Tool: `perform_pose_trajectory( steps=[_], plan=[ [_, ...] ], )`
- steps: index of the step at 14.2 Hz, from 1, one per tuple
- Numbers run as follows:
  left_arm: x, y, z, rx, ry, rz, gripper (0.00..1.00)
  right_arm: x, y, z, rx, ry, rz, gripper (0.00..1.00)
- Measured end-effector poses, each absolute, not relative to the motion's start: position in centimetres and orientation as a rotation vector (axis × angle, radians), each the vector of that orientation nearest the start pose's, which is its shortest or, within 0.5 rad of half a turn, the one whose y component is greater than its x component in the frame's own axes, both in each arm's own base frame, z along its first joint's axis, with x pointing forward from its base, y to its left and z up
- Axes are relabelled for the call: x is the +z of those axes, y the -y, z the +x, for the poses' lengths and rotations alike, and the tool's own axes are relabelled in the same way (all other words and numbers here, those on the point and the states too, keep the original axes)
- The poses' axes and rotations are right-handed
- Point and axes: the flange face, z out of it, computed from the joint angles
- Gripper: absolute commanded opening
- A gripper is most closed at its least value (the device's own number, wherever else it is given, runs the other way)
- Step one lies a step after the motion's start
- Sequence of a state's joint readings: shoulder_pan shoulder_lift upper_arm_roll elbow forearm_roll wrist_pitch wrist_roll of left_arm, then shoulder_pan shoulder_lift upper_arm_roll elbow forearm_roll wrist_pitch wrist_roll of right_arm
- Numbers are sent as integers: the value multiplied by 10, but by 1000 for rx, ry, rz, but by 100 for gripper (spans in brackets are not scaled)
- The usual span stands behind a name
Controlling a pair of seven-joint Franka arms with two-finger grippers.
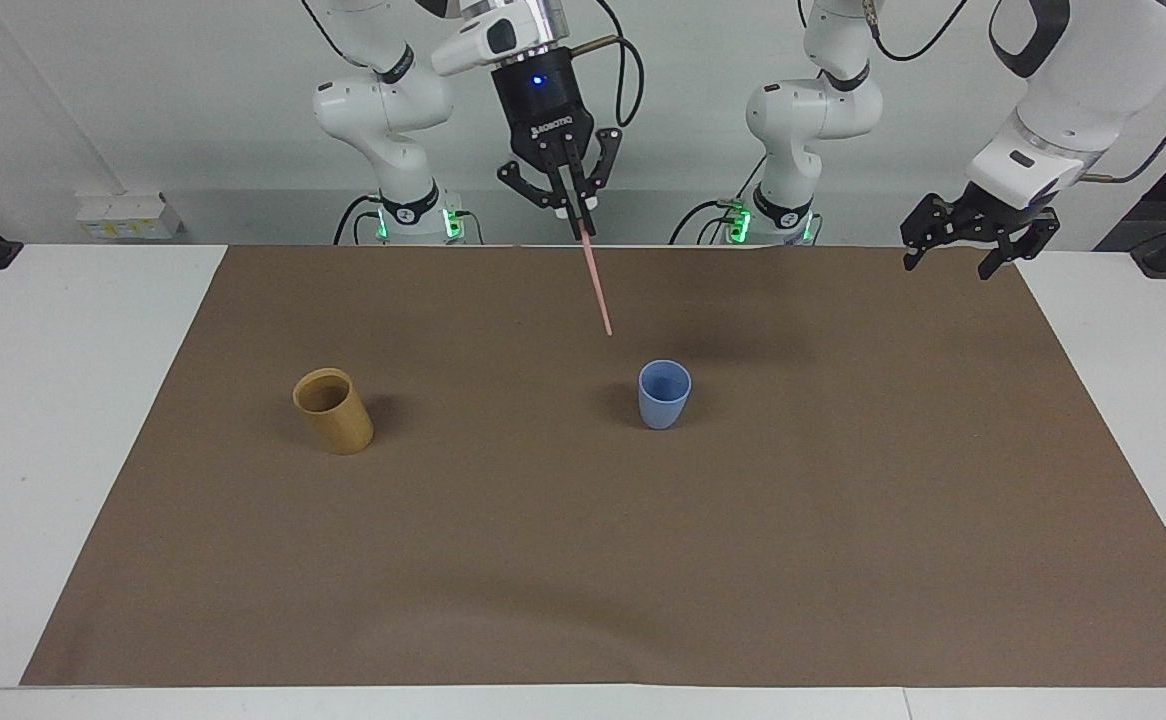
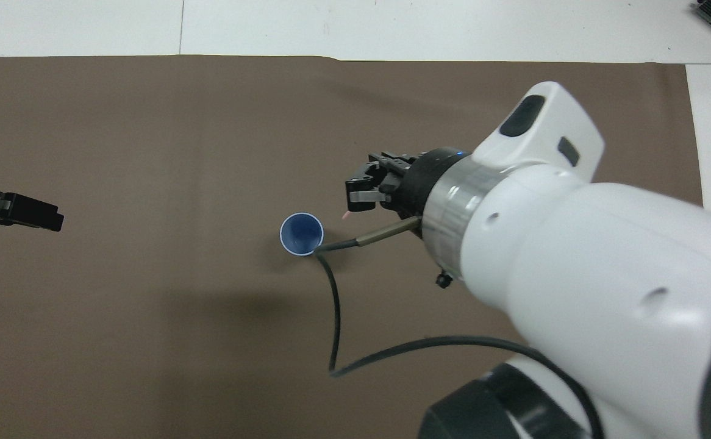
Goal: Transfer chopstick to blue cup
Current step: 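Carry the pink straw over the light-blue cup with the right gripper, then lower the straw into the light-blue cup and open the right gripper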
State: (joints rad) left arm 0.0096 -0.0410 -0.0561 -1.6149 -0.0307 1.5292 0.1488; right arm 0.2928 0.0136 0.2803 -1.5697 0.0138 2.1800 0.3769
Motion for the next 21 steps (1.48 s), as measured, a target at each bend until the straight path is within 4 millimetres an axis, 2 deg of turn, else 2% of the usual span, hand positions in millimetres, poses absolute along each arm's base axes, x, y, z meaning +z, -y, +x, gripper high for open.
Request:
perform_pose_trajectory(
  steps=[5,7,13,21],
  plan=[
    [623,28,536,68,-307,-3157,100,628,-396,515,-817,220,-2750,0],
    [623,28,536,68,-307,-3157,100,607,-412,517,-810,225,-2768,0],
    [623,28,536,68,-307,-3157,100,597,-412,520,-803,230,-2784,0],
    [623,28,536,68,-307,-3157,100,559,-417,512,-738,275,-2846,0]
  ],
)
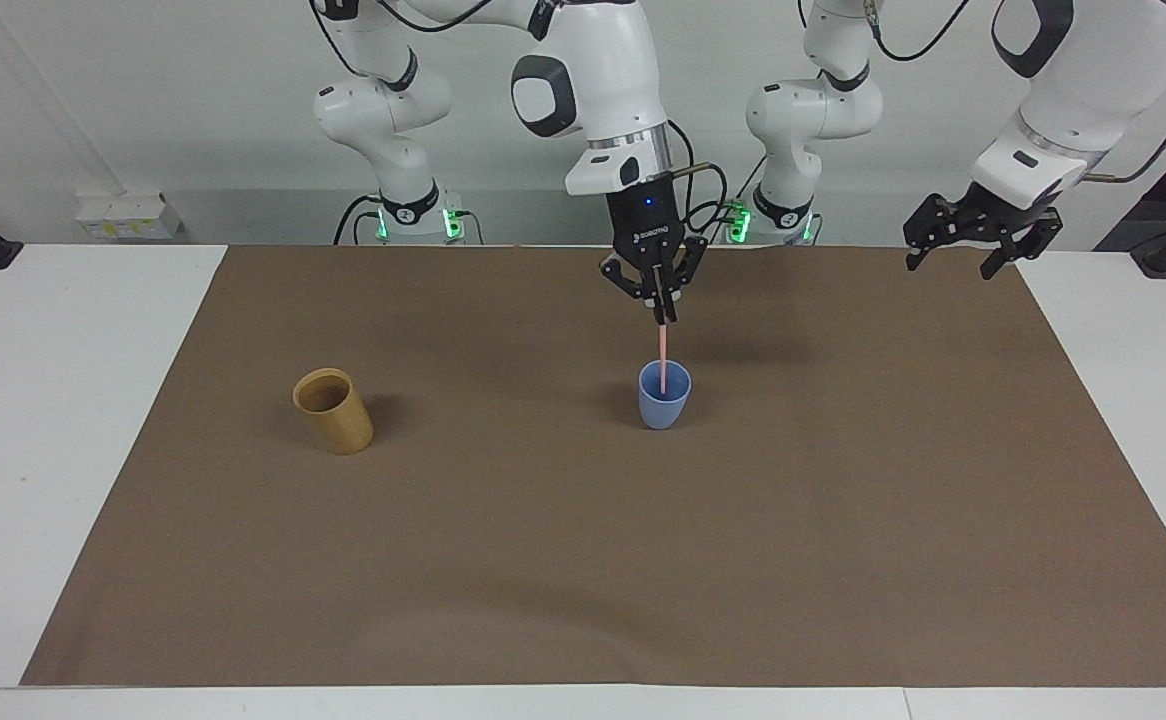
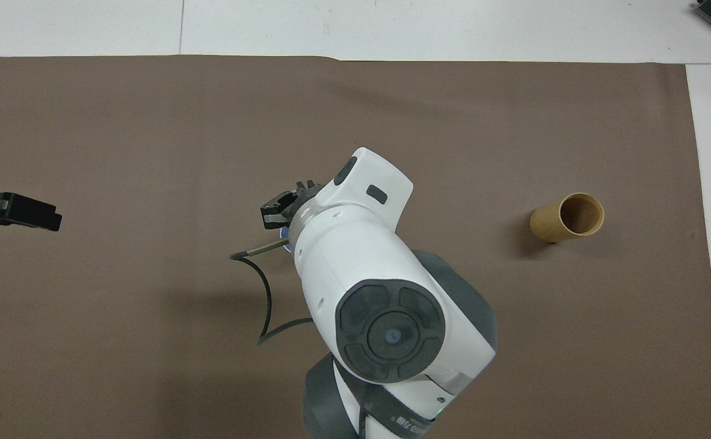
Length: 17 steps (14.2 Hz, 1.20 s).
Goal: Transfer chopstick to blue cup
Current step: 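Lower the straw into the light-blue cup and open the right gripper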
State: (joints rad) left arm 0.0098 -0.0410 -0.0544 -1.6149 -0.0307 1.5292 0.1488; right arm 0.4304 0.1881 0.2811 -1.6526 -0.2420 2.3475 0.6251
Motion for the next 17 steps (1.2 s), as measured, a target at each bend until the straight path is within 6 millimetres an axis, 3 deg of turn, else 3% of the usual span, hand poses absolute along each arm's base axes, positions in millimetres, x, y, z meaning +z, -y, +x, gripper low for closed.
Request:
perform_pose_trajectory(
  steps=[5,15,17],
  plan=[
    [623,28,536,68,-307,-3157,100,537,-414,505,-693,289,-2884,0],
    [623,28,536,68,-307,-3157,100,516,-421,495,-652,272,-2863,0],
    [623,28,536,68,-307,-3157,100,513,-421,495,-647,272,-2867,20]
  ],
)
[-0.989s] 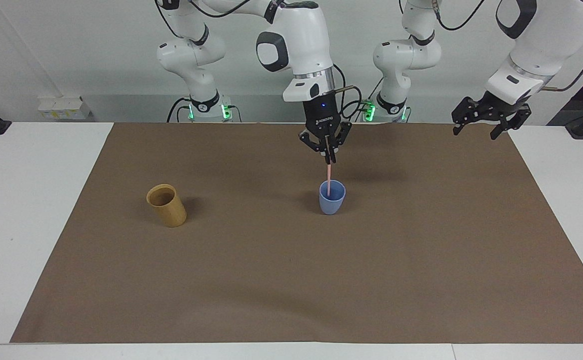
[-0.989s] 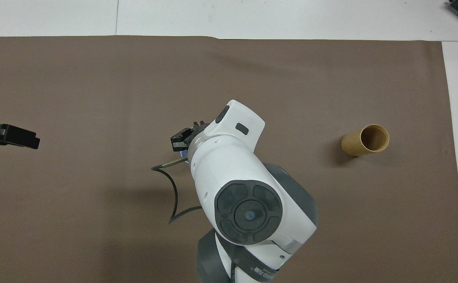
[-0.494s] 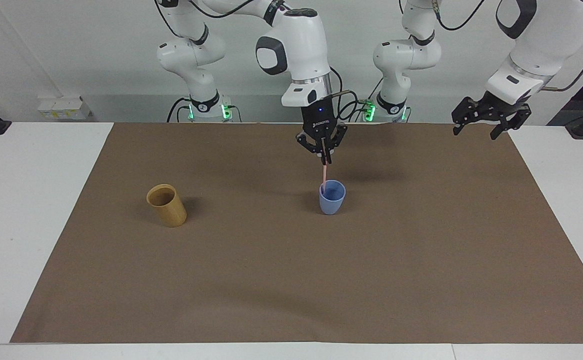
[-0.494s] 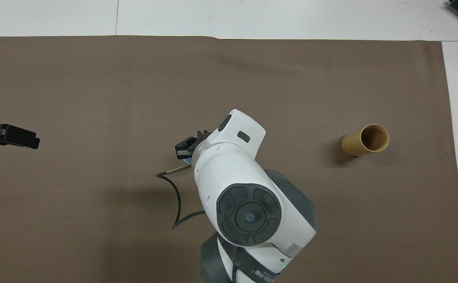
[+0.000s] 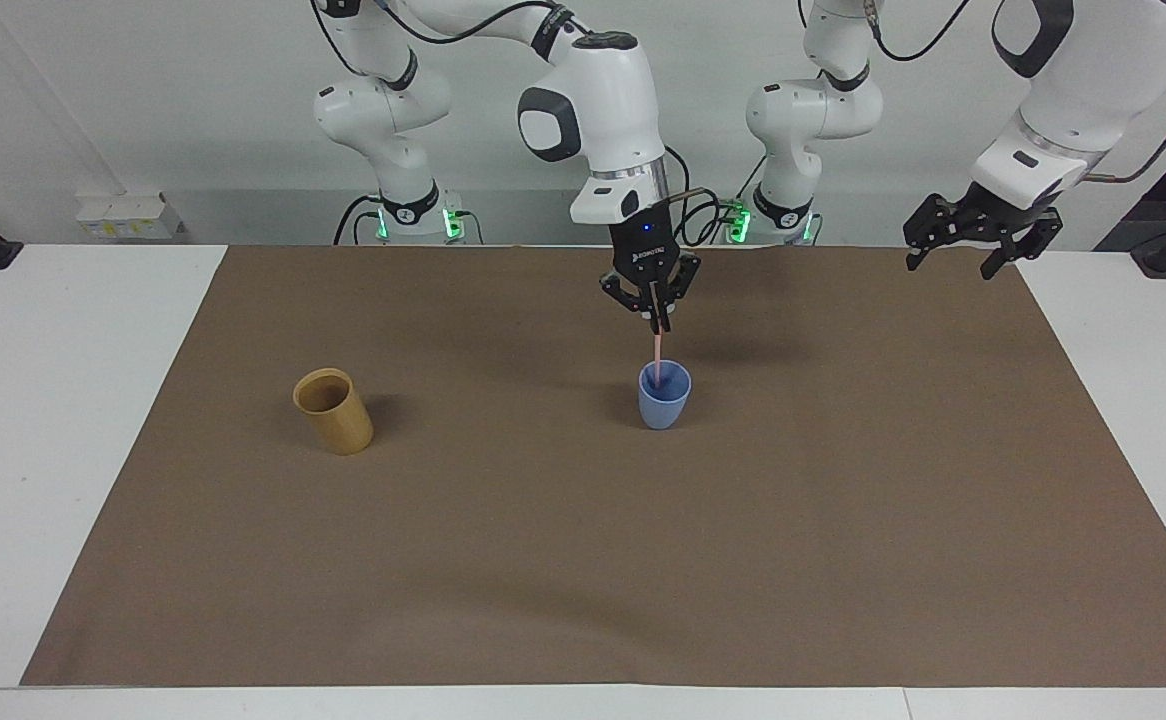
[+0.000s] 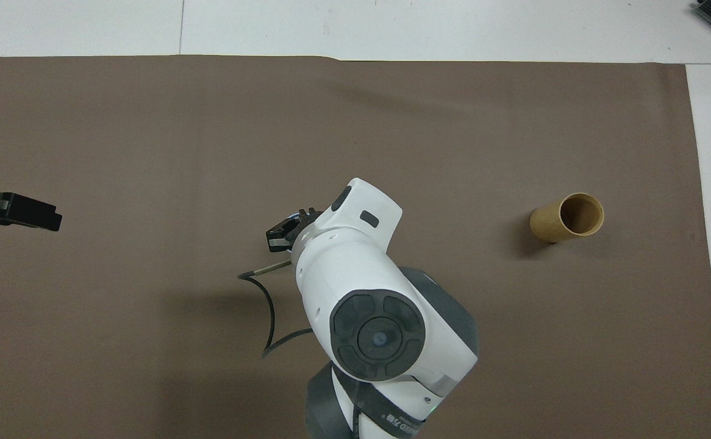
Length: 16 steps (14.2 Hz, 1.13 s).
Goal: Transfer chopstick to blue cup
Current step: 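Lower the straw into the light-blue cup and open the right gripper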
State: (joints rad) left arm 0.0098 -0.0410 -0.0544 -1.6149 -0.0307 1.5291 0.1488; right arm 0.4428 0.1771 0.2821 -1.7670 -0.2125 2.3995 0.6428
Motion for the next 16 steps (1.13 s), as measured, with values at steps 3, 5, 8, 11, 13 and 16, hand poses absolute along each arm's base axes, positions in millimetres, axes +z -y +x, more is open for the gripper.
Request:
perform_pose_trajectory(
  steps=[3,5,8,11,13,16],
  plan=[
    [623,28,536,68,-307,-3157,100,512,-421,495,-643,267,-2868,61],
    [623,28,536,68,-307,-3157,100,512,-421,495,-643,264,-2868,96],
    [623,28,536,69,-307,-3157,100,515,-421,495,-645,239,-2862,100],
    [623,28,536,69,-307,-3157,100,525,-417,501,-666,213,-2851,100],
    [623,28,536,68,-307,-3157,100,538,-405,507,-670,177,-2868,100],
    [623,28,536,69,-307,-3157,100,564,-360,521,-629,59,-2958,100]
  ],
)
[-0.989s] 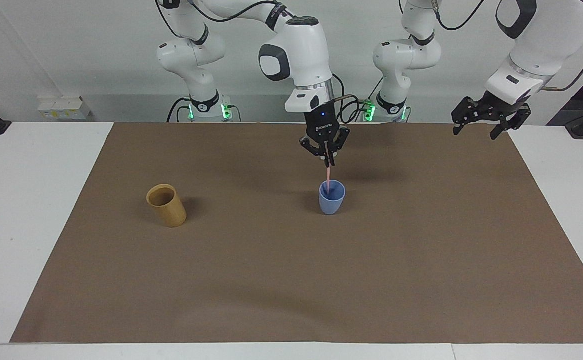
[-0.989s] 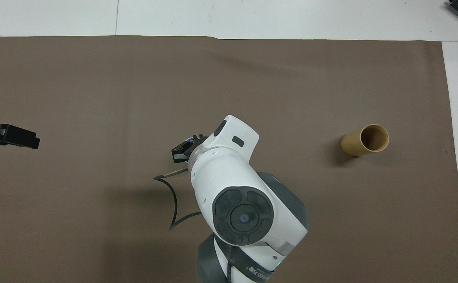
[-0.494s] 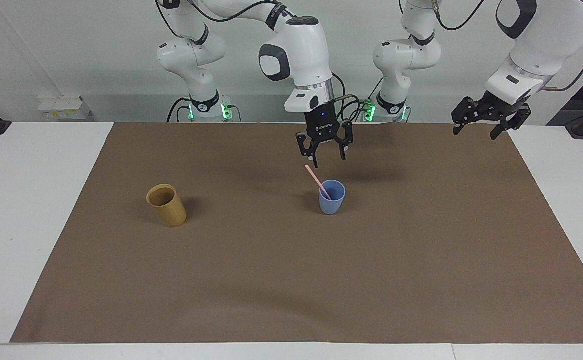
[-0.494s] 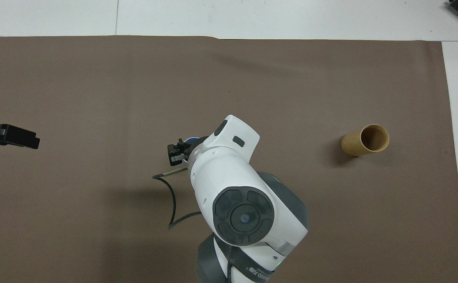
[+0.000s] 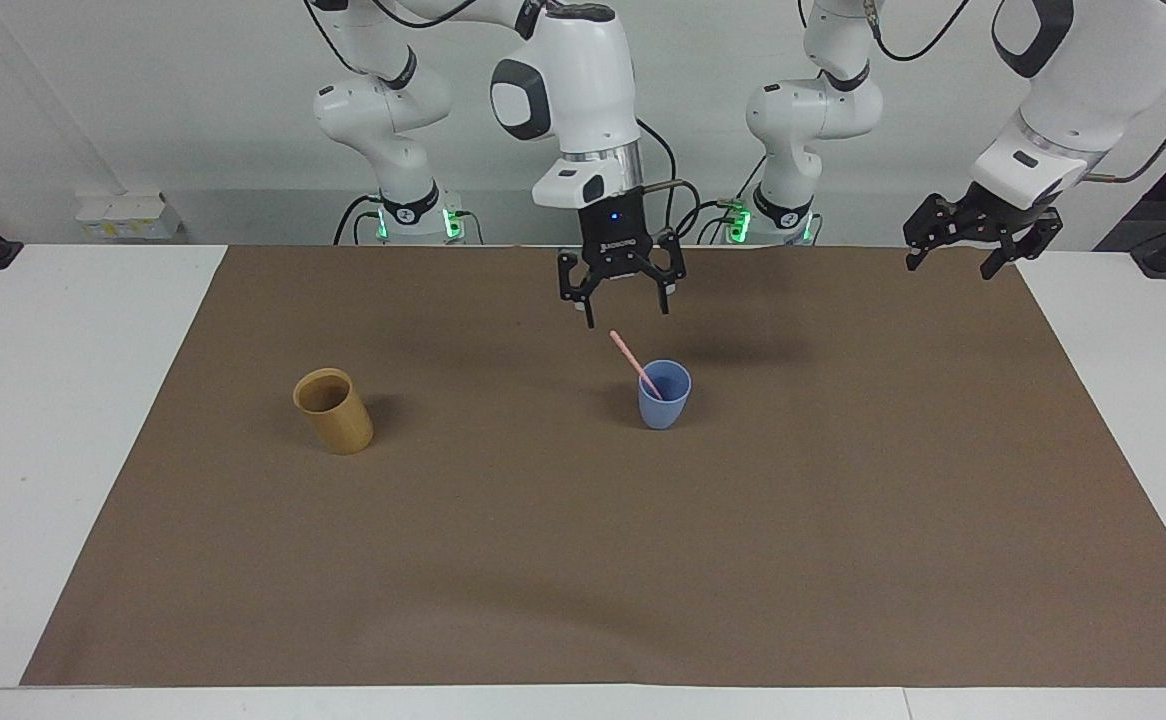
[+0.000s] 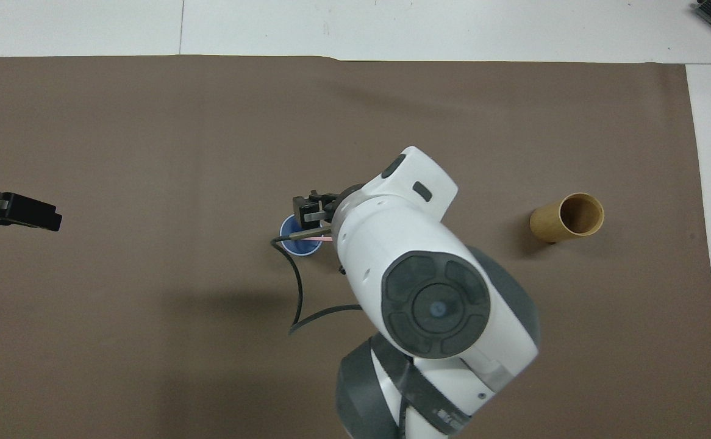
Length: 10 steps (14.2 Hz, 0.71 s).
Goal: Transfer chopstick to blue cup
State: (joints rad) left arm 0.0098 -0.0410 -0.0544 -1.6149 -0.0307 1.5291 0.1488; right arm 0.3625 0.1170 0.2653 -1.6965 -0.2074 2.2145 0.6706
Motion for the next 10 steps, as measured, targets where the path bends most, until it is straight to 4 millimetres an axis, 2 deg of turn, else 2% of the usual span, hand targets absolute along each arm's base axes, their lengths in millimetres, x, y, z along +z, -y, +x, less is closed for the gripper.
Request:
perform_pose_trajectory(
  steps=[2,6,8,10],
  plan=[
    [623,28,536,69,-307,-3157,100,584,-316,529,-552,-60,-2993,100],
    [623,28,536,68,-307,-3157,100,616,-206,550,-357,-171,-3083,100],
    [623,28,536,69,-307,-3157,100,621,-160,558,-263,-195,-3126,100],
    [623,28,536,69,-307,-3157,100,620,-125,562,-119,-189,-3169,100]
  ],
)
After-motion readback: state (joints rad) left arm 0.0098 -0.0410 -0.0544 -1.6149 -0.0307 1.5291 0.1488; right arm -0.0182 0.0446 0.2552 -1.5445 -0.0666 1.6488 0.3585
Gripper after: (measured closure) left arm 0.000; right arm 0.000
